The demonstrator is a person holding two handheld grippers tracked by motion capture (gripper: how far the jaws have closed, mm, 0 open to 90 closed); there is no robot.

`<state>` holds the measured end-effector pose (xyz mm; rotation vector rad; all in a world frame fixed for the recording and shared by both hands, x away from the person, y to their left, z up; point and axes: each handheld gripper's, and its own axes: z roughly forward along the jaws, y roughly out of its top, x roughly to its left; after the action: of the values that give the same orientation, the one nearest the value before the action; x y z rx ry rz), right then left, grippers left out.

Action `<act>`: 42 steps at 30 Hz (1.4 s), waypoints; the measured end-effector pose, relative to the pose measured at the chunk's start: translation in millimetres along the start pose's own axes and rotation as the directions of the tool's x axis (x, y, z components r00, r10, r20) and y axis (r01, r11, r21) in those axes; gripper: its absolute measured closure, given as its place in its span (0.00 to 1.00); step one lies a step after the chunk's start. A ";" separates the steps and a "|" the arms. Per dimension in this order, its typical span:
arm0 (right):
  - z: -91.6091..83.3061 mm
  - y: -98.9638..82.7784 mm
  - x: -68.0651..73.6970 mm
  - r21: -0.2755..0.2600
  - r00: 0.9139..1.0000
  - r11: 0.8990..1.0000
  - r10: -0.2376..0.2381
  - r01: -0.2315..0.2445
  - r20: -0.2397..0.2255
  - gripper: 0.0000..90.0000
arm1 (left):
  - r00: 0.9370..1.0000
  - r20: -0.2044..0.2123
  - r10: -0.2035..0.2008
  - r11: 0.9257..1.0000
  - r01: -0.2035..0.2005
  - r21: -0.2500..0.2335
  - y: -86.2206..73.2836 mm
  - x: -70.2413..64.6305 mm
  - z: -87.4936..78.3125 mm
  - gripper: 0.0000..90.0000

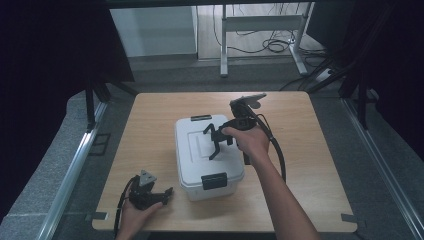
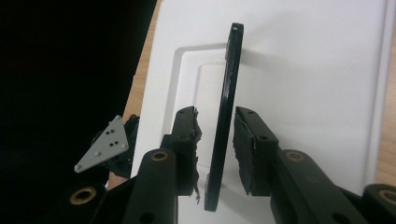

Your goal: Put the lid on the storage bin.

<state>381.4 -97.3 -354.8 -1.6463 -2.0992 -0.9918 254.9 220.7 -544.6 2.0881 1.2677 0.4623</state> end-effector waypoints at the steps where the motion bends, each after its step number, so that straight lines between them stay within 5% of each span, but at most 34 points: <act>1: -1.8 -0.4 -0.3 -0.008 1.000 1.000 -0.010 0.010 -0.002 0.76 | 1.000 0.000 -0.001 1.000 0.001 0.000 0.0 0.0 0.0 0.14; 8: -12.5 -2.8 -12.1 -0.046 0.999 0.998 -0.041 0.042 0.011 0.67 | 1.000 0.000 0.000 1.000 0.000 0.000 0.0 0.0 0.0 0.14; 19: -14.3 -10.4 -29.5 -0.051 0.998 0.997 -0.058 0.059 0.015 0.67 | 1.000 0.001 0.000 1.000 0.000 0.000 0.0 0.0 0.0 0.14; 42: -10.3 -26.3 -68.0 -0.042 1.000 0.999 0.000 0.001 0.020 0.64 | 1.000 0.000 0.001 1.000 -0.001 -0.001 0.0 0.0 0.2 0.14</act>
<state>375.5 -156.9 -397.6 -1.6827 -2.1047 -1.0310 255.0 220.6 -544.7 2.0875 1.2665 0.4632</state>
